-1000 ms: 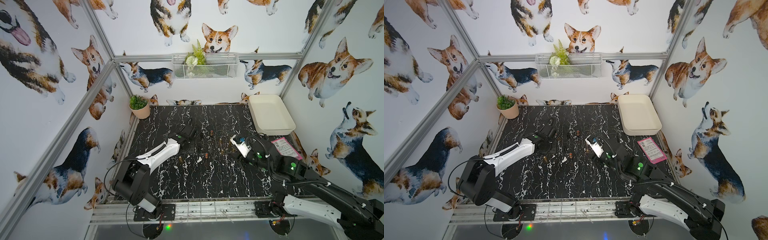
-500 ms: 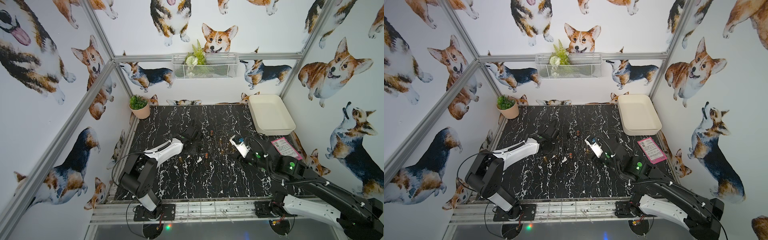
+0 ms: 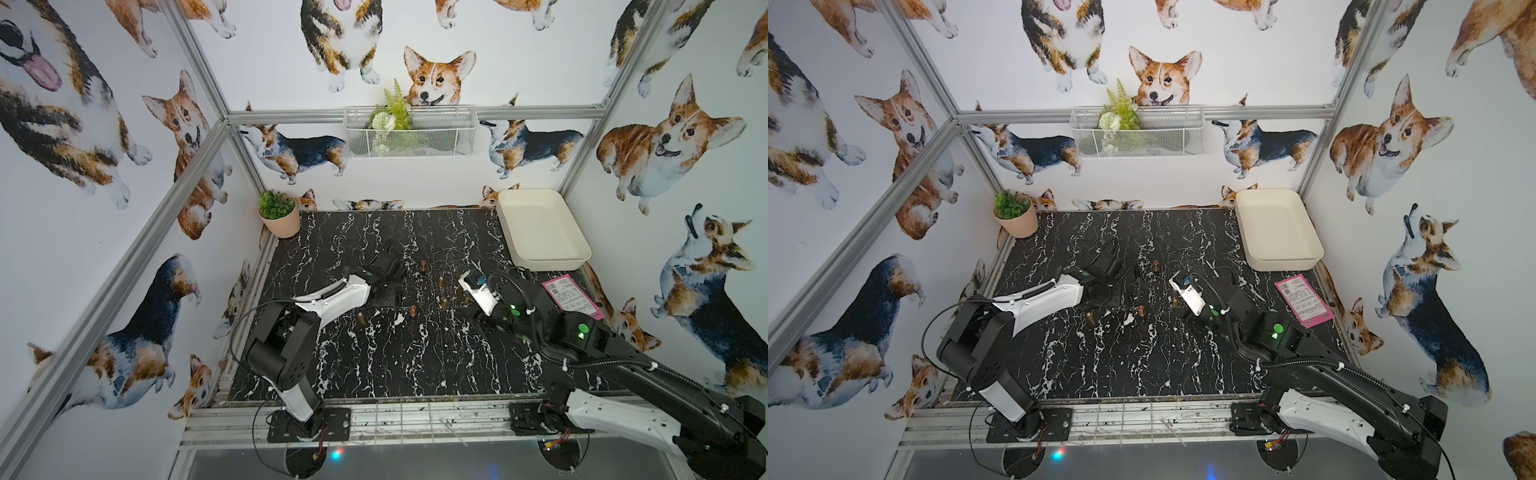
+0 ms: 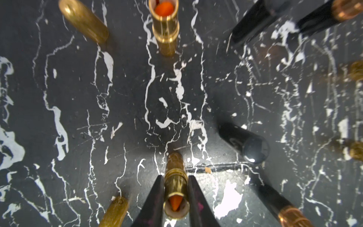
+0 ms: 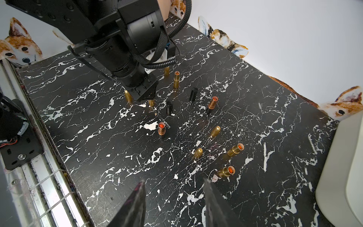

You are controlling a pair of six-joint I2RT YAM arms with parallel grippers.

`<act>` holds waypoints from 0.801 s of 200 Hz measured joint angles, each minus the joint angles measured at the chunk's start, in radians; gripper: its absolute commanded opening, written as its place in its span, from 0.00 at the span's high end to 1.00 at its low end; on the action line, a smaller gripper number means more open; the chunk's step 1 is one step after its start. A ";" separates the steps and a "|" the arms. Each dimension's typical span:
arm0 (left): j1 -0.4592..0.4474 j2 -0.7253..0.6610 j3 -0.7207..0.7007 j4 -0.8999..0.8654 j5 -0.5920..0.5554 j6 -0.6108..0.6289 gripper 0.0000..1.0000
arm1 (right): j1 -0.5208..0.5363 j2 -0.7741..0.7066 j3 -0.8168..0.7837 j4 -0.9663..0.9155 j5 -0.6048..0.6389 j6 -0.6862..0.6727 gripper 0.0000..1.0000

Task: Open the lipstick cap
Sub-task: Place the lipstick at the center of the board.

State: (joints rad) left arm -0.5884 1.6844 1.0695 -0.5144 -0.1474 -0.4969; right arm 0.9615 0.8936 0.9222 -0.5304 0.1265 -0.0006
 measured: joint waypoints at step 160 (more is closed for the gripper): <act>0.007 -0.195 0.135 -0.150 0.001 0.016 0.27 | -0.005 -0.013 0.038 -0.013 0.004 0.021 0.48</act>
State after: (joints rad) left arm -0.5812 1.4895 1.2041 -0.6643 -0.1467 -0.4808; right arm 0.9565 0.8803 0.9600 -0.5430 0.1303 0.0200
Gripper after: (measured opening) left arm 0.681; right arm 0.510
